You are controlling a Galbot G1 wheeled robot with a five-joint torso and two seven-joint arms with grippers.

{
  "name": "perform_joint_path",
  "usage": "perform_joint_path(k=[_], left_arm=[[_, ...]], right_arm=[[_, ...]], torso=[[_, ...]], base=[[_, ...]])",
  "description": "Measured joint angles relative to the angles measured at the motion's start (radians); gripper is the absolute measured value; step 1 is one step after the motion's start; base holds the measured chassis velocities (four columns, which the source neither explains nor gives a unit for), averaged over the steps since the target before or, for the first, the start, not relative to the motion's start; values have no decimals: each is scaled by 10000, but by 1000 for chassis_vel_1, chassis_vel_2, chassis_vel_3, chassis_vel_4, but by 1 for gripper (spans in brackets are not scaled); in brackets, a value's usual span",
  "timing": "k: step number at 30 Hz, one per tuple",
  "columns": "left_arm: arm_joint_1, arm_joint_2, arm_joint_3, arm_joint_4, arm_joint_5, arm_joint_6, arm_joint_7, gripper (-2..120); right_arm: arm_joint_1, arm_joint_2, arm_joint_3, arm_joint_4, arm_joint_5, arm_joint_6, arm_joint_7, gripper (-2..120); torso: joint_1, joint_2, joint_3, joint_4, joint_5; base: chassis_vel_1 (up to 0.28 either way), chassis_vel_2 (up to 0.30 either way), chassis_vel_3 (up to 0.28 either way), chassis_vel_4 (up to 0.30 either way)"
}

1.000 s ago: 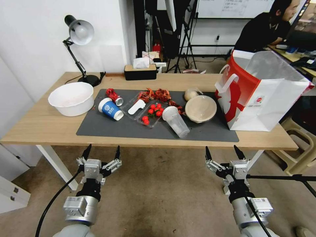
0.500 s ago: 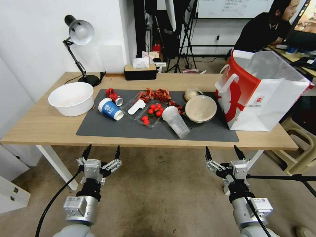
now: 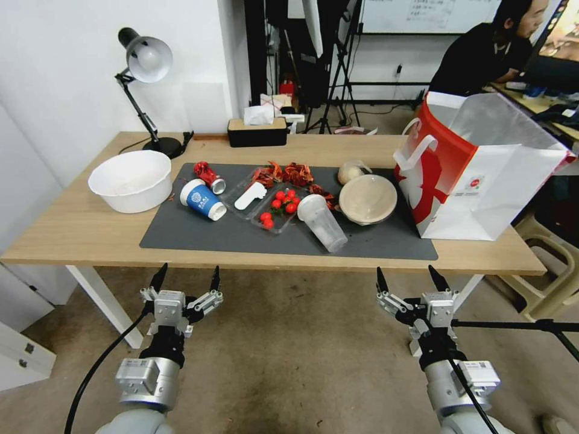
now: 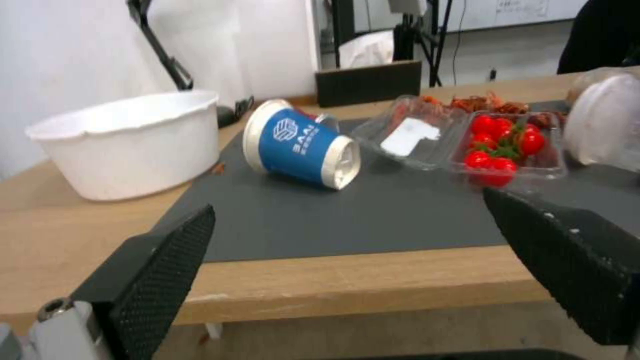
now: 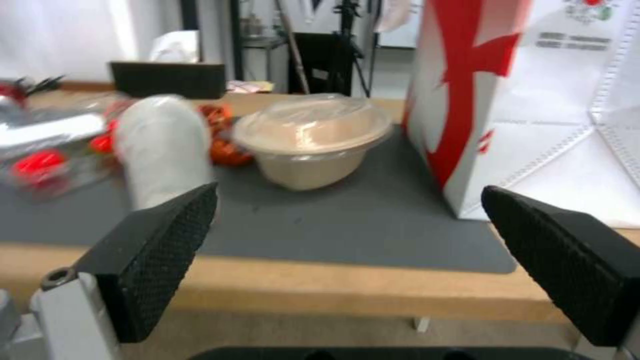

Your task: Pick up the trash from the table and place it into the takeout bag.

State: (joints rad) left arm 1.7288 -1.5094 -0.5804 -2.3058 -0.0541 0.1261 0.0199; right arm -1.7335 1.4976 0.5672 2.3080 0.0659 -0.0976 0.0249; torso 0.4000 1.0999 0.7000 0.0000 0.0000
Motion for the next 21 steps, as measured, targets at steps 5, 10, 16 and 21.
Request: perform_joint_path(k=[5, 10, 16, 21], left_arm=[[-965, -142, -411, -98, -741, 1693, 266, 100], [-1087, -165, -456, -37, -949, 1702, 297, 100], [-1074, -172, -480, 17, -949, 1513, 308, 100], [-1047, -232, -515, 19, -915, 1441, 312, 100]], right_arm=[[1158, -52, 320, 191, 1141, -1716, 463, 100], [1693, -443, 182, -45, 1962, -1758, 528, 100], [2260, -1139, -248, -433, 2940, -1617, 475, 100], [3071, -1912, -859, -1104, 3716, -1501, 386, 100]], torso=[[3, 0, 0, 0, 1], [3, 0, 0, 2, 3], [2, 0, 0, 1, 0], [1, 0, 0, 0, 1]], base=[[0, 0, 0, 0], [0, 0, 0, 0], [0, 0, 0, 0], [0, 0, 0, 0]])
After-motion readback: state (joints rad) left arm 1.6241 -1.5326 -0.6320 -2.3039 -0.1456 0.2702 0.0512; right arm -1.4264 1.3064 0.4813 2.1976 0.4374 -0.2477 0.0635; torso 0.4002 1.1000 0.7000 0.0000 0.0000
